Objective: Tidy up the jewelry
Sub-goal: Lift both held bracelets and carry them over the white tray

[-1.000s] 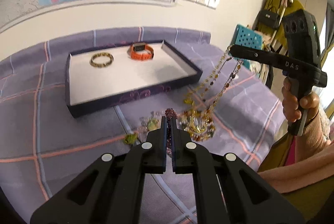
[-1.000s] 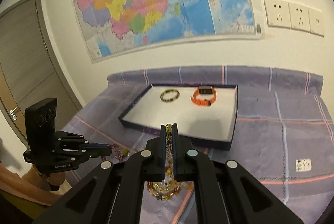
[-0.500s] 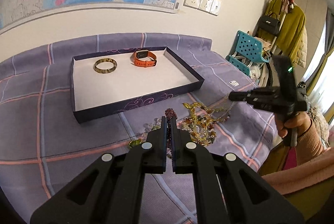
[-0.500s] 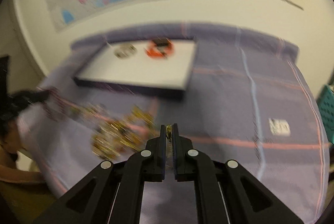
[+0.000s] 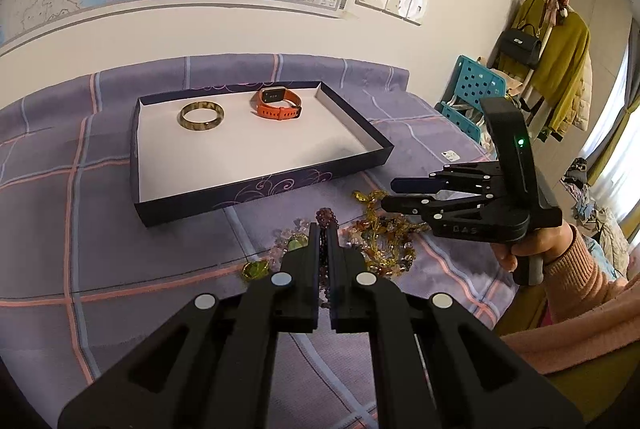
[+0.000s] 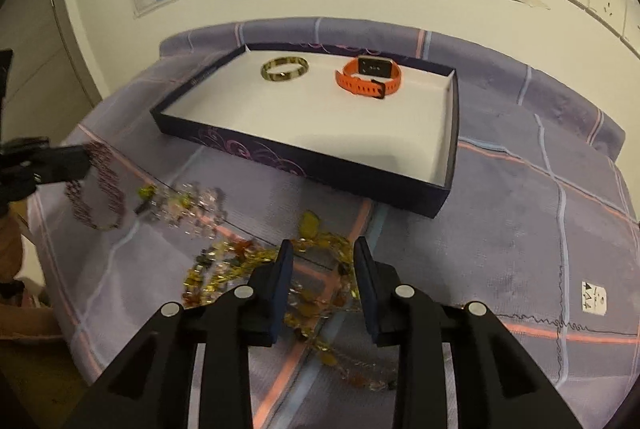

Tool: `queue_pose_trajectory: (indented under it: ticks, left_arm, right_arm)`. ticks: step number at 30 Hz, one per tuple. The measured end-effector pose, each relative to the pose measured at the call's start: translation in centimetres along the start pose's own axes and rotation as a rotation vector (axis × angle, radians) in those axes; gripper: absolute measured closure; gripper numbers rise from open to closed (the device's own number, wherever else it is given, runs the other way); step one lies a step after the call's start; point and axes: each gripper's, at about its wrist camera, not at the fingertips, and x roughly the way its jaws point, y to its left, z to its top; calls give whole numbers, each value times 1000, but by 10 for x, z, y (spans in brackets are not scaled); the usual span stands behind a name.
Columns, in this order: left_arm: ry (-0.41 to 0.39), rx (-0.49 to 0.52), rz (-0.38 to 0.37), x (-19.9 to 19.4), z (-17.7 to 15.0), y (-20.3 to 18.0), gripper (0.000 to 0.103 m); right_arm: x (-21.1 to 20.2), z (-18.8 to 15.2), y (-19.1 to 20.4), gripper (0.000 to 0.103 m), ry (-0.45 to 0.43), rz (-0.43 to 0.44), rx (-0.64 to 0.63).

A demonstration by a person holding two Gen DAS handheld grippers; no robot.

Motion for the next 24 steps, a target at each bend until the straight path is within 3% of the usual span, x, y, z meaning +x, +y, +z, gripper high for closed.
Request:
queue_pose_trajectory:
  ticks: [4, 6, 14, 19, 23, 24]
  left_arm:
    - [6, -4, -3, 3, -1, 1, 99]
    - [10, -7, -3, 4, -1, 1, 99]
    - [16, -11, -6, 6, -4, 0, 99]
    - [20, -12, -8, 6, -5, -1, 99]
    - [18, -20, -6, 6, -6, 0, 99]
    - [17, -21, -7, 5, -6, -1, 99]
  right_arm:
    - [10, 0, -6, 73, 16, -20, 13]
    - [12, 0, -6, 80, 12, -28, 1]
    - [13, 3, 7, 80, 0, -90, -102]
    - [15, 6, 9, 80, -6, -83, -126]
    - [16, 6, 12, 99, -5, -74, -144]
    - [16, 6, 11, 99, -3, -74, -139]
